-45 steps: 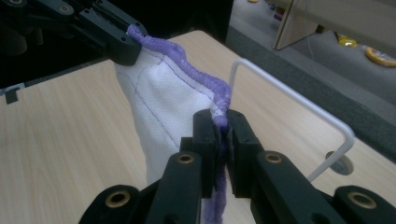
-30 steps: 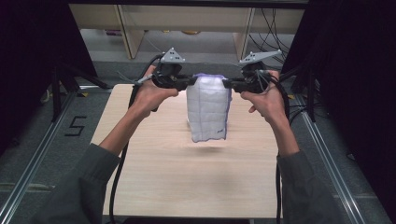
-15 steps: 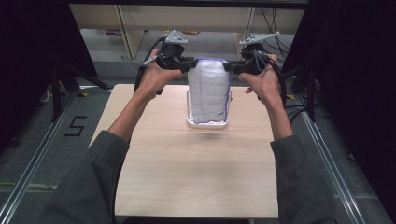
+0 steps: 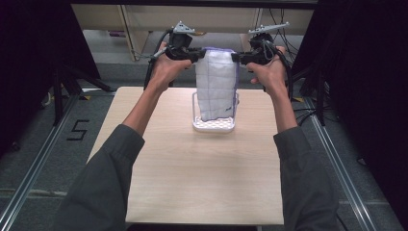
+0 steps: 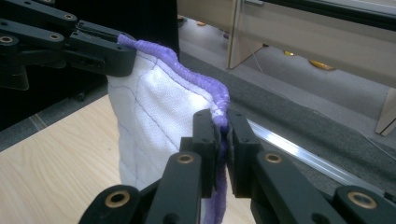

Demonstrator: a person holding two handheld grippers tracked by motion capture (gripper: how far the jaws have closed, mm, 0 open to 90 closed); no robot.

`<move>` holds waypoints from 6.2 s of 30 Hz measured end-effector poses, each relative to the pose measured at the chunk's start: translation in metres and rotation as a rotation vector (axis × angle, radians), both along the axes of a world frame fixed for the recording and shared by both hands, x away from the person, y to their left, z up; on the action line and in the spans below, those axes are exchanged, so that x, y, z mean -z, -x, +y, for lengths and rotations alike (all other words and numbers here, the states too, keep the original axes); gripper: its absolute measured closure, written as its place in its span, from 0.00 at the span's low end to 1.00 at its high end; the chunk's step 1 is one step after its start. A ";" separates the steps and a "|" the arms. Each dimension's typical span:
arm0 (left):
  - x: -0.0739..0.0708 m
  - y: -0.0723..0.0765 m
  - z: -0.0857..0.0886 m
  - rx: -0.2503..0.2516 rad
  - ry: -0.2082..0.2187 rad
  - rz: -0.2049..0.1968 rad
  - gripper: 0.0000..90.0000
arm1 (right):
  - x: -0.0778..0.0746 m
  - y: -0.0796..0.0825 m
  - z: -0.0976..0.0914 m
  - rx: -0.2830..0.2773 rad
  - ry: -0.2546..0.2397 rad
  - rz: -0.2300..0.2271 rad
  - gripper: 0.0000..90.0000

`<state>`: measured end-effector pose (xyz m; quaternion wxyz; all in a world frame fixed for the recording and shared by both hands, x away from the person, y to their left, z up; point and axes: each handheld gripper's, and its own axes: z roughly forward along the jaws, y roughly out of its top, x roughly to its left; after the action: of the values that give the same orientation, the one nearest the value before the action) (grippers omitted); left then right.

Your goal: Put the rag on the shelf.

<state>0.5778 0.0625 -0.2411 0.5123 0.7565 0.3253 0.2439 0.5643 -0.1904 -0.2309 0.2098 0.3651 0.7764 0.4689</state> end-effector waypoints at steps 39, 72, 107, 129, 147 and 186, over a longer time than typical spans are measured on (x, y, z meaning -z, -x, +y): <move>0.101 -0.050 -0.006 -0.101 -0.046 0.170 0.90 | 0.097 -0.069 0.024 0.150 0.115 0.152 0.90; 0.114 -0.026 0.039 -0.089 -0.098 0.282 0.64 | 0.096 -0.052 -0.007 0.138 0.068 0.186 0.69; 0.120 0.057 0.069 0.006 -0.076 0.283 0.39 | 0.085 0.009 -0.032 0.075 0.050 0.141 0.55; 0.135 0.094 0.066 0.057 -0.065 0.287 0.37 | 0.085 0.035 -0.045 0.061 0.038 0.134 0.54; 0.147 0.130 0.064 0.097 -0.033 0.287 0.36 | 0.092 0.064 -0.052 0.019 0.044 0.103 0.52; 0.202 0.185 0.076 0.146 -0.046 0.327 0.31 | 0.152 0.126 -0.051 -0.045 -0.101 0.151 0.44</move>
<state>0.3932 0.1388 -0.4426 0.4515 0.8193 0.3426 0.0873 0.4385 -0.2414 -0.3826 0.1213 0.3918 0.7736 0.4831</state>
